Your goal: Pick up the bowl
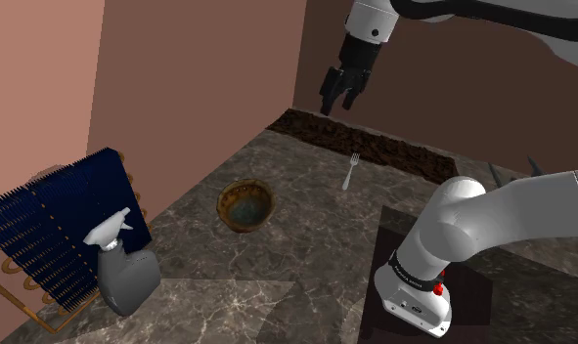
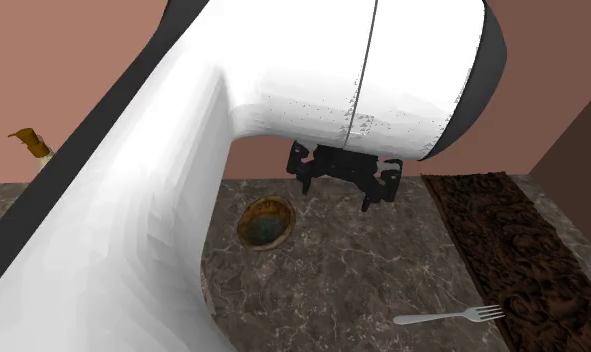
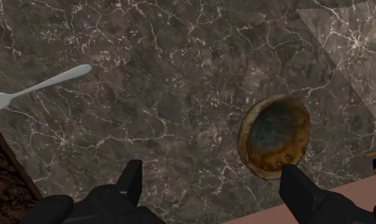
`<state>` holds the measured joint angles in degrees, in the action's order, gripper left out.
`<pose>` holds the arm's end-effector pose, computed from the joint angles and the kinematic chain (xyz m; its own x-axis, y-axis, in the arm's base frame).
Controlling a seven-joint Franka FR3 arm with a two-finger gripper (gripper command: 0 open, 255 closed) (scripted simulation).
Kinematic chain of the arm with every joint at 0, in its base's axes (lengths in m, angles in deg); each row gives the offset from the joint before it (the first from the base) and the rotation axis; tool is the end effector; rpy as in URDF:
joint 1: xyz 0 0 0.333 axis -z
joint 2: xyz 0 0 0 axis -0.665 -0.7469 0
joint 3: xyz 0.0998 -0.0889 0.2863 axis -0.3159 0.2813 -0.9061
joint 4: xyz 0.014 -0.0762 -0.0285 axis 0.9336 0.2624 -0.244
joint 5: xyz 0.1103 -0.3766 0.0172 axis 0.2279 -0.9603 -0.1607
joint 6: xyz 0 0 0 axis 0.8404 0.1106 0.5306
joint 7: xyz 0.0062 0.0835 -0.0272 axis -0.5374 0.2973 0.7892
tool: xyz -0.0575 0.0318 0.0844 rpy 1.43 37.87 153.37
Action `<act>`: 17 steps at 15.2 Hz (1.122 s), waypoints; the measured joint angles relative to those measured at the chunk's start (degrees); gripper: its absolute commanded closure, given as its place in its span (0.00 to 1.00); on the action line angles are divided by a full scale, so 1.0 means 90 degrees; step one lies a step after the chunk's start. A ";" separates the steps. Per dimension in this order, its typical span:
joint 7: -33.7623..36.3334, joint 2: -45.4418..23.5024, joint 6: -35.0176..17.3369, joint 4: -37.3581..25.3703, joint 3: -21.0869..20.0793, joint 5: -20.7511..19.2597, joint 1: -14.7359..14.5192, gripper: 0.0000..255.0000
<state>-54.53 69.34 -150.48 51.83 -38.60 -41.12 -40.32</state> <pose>0.3156 0.0281 0.6281 0.9888 -0.1049 0.1065 -0.0975 -0.9926 -0.0722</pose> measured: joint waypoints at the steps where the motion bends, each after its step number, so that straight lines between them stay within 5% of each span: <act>1: 0.0000 0.0000 0.0000 0.0000 0.0000 0.0000 0.0000 0.00; 17: 0.0261 -0.2052 -0.3053 0.1116 -0.0714 0.0566 -0.0319 0.00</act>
<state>-52.18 50.87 -177.95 61.87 -45.02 -36.03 -43.19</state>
